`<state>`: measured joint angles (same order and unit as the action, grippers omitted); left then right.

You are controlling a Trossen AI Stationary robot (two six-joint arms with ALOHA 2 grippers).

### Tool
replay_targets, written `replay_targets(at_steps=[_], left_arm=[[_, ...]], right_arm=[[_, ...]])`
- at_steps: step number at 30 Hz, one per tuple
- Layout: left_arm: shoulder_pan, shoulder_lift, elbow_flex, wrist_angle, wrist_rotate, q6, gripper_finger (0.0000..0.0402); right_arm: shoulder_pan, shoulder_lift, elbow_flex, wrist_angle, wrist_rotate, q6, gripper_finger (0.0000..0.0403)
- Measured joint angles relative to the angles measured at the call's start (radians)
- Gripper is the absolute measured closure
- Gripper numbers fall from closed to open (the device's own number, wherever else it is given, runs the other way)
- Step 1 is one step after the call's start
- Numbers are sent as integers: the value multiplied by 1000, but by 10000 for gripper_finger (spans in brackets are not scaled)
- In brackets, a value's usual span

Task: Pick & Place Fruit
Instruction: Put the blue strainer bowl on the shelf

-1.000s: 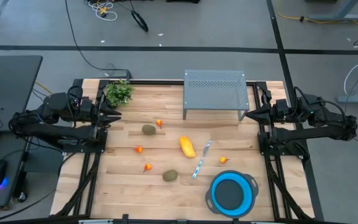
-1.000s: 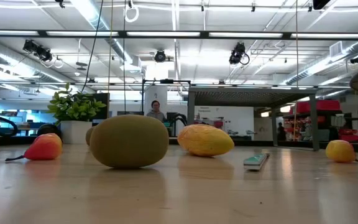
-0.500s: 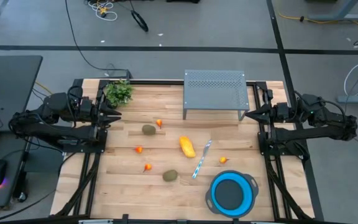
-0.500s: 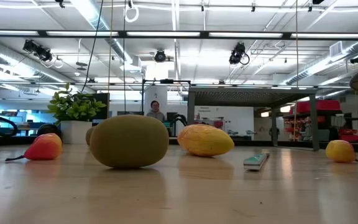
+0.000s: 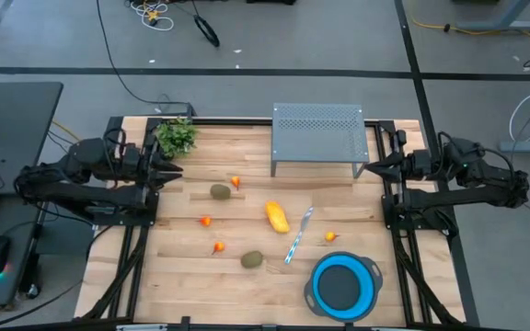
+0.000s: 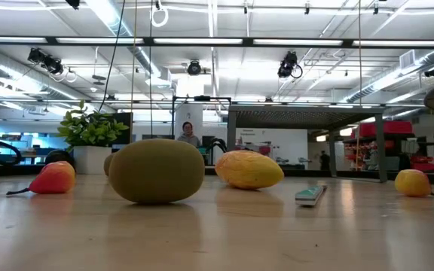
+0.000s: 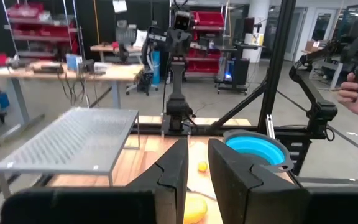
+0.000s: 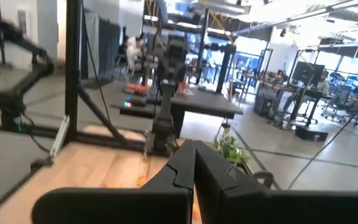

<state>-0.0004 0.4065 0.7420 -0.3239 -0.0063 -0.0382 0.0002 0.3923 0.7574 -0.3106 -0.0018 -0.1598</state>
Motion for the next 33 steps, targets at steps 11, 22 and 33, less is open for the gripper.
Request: replay_targets(at_steps=[11, 22, 33], left_arm=[[0, 104, -257, 577, 30, 19, 331], [0, 295, -310, 766, -136, -7, 331], [1, 437, -309, 1015, -227, 157, 331]], right_arm=[[0, 0, 0, 85, 0, 39, 395], [0, 5, 0, 133, 0, 81, 395], [15, 245, 1, -84, -44, 189, 395]])
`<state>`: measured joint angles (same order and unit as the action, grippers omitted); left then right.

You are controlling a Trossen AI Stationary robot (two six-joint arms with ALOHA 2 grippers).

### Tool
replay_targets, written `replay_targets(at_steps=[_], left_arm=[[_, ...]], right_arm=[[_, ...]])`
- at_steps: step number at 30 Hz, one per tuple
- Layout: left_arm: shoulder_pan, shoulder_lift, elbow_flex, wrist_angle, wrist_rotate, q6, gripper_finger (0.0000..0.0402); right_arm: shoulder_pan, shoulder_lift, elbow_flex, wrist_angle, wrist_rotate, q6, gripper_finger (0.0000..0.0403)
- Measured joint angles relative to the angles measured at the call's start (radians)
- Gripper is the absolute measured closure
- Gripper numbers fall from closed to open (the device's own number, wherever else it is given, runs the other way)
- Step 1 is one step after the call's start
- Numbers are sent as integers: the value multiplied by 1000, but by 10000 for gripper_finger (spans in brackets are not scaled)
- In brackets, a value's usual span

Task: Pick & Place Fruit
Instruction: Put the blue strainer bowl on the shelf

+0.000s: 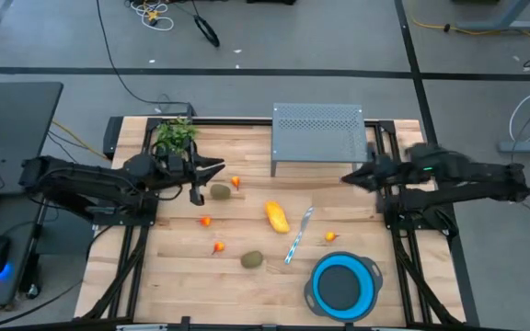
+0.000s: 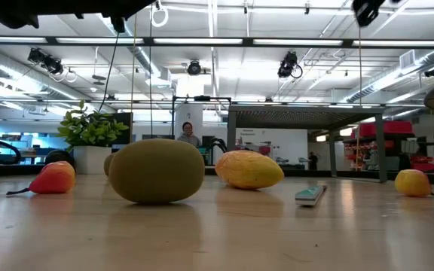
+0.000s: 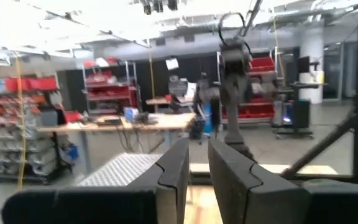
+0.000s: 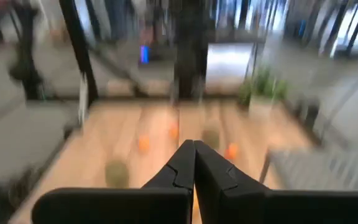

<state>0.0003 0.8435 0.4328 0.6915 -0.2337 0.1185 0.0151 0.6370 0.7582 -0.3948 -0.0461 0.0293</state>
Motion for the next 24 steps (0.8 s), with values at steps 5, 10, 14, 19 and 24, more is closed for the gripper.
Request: replay_targets(at_steps=[5, 10, 14, 19, 24], left_arm=[[1, 71, 0, 228, -18, 78, 331], [1, 100, 1, 314, -18, 98, 331], [1, 108, 1, 272, -17, 61, 331], [1, 108, 1, 247, -17, 45, 331], [7, 107, 2, 284, -18, 42, 331]], right_arm=[[45, 170, 7, -18, -89, 3, 395], [126, 320, 46, -117, -112, 99, 384], [210, 418, 77, -210, -114, 175, 354], [300, 524, 150, -282, -113, 277, 306], [394, 648, 262, -425, -83, 375, 266]])
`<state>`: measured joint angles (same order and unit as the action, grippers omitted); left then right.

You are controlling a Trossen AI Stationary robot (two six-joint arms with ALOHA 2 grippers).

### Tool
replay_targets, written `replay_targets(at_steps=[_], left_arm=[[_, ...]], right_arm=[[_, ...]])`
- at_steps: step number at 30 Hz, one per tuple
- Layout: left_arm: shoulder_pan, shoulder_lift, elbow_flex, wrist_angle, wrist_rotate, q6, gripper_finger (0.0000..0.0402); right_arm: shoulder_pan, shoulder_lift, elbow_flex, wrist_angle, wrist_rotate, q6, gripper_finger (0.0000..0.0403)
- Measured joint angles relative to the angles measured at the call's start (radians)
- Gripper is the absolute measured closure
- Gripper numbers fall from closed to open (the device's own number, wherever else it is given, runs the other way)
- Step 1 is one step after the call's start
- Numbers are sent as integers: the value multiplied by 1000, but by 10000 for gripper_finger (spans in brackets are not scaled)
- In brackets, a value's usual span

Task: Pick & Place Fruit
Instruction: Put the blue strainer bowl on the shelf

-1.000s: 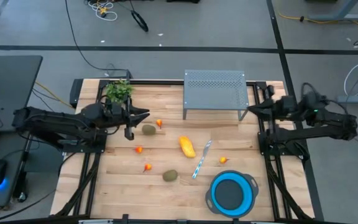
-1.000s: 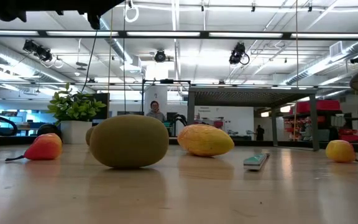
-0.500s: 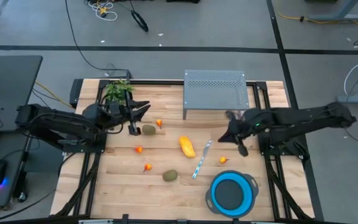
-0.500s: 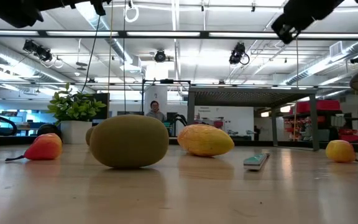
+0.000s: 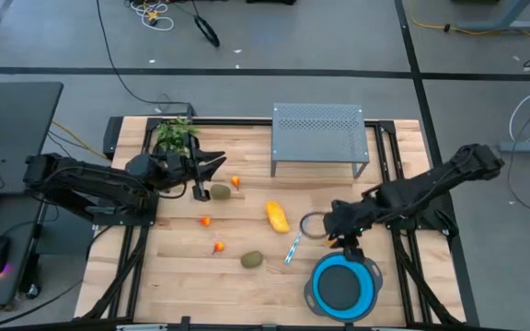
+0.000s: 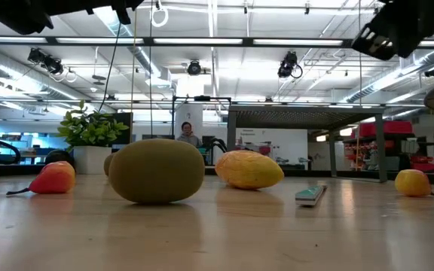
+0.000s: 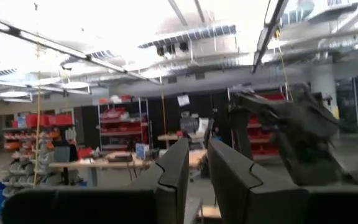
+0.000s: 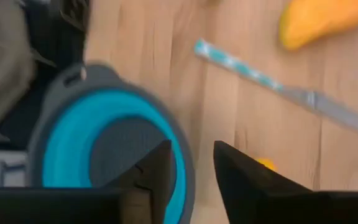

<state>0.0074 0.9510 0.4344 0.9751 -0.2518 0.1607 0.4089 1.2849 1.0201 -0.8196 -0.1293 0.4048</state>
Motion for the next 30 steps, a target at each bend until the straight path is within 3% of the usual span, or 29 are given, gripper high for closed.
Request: replay_targets(at_steps=[9, 20, 30], left_arm=[[1, -1, 2, -40, 5, -70, 331], [0, -1, 2, -68, 6, -76, 331], [0, -1, 2, -79, 1, -75, 331]], right_arm=[[93, 207, 77, -69, 49, 25, 234], [92, 234, 71, -32, 51, 51, 186], [110, 349, 56, -34, 31, 22, 183]])
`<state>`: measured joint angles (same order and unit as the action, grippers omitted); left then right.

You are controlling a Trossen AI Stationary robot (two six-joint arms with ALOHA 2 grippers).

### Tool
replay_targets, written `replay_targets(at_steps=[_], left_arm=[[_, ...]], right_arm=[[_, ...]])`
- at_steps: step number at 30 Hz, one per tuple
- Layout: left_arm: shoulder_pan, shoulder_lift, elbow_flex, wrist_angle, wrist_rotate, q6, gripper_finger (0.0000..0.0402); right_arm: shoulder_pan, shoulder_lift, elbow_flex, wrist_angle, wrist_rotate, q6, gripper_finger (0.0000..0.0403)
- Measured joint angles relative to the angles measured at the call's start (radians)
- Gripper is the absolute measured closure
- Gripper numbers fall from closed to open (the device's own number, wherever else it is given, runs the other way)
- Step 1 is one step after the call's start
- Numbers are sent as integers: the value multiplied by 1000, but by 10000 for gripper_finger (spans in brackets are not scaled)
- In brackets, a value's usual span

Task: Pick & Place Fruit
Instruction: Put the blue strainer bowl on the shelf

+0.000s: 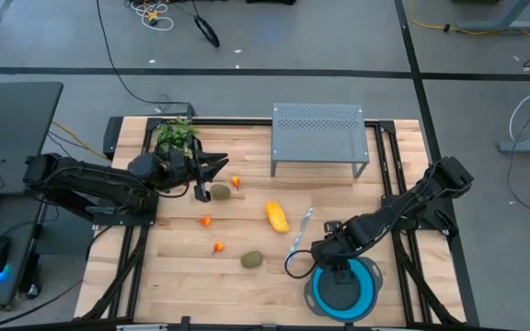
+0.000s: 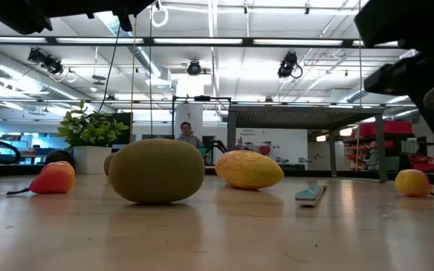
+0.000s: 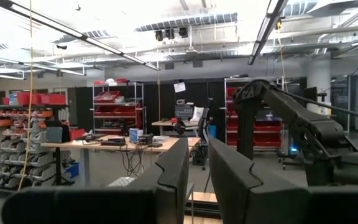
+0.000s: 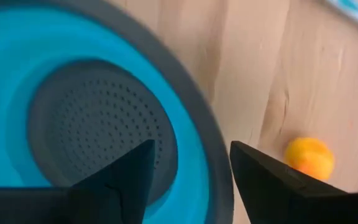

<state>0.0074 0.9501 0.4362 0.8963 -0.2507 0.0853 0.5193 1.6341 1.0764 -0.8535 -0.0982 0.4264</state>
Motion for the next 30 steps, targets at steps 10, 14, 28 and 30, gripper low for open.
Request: replay_targets(at_steps=[10, 14, 28, 30], left_arm=[[0, 0, 0, -8, 0, 0, 331], [0, 0, 0, -9, 0, 1, 331], [0, 0, 0, -11, 0, 8, 331], [0, 0, 0, -12, 0, 8, 331]], right_arm=[[-1, -2, 0, -37, 11, -5, 252], [-1, -2, 0, -37, 11, -8, 312], [-5, -3, 0, -25, -10, -16, 367], [-9, -3, 0, -25, -13, -16, 367]])
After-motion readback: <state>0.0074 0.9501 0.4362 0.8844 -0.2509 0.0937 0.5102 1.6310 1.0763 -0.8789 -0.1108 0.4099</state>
